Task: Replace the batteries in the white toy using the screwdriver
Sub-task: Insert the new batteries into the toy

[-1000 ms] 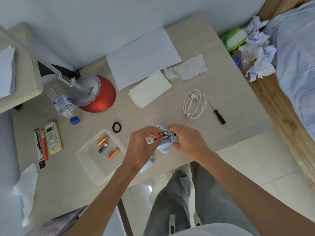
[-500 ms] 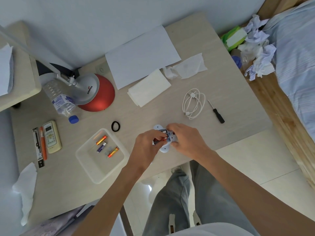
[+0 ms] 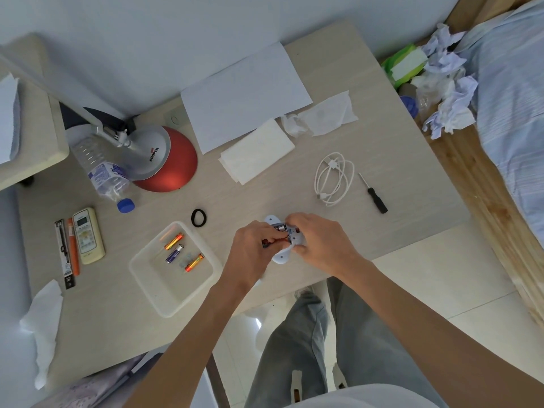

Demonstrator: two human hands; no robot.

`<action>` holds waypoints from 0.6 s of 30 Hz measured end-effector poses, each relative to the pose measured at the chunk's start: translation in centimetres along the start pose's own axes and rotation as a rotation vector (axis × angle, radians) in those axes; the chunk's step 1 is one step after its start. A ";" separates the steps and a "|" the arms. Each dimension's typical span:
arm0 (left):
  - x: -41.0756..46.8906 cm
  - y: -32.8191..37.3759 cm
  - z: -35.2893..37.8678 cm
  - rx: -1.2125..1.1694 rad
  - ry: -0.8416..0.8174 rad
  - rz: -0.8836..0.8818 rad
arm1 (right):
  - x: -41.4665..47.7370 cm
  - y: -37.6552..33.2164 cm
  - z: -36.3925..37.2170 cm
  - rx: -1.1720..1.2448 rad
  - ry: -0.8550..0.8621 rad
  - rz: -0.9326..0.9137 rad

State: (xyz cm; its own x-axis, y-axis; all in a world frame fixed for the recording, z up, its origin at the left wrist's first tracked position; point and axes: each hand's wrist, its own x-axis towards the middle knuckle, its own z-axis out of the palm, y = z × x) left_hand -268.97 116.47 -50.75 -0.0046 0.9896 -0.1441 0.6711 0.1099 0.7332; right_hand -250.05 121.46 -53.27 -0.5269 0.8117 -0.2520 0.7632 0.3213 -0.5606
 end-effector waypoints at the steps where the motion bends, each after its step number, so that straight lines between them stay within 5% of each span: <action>1: 0.0 0.0 -0.1 -0.012 0.007 -0.021 | 0.0 0.0 0.0 0.002 0.002 -0.001; 18: -0.4 -1.4 0.3 0.050 -0.066 -0.018 | 0.1 0.2 0.0 0.012 -0.004 -0.011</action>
State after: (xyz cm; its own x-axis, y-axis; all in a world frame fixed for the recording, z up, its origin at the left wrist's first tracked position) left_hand -269.68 115.90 -51.87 0.0307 0.9790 -0.2014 0.7074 0.1211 0.6964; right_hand -249.93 121.57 -53.39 -0.5368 0.8063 -0.2484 0.7526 0.3246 -0.5729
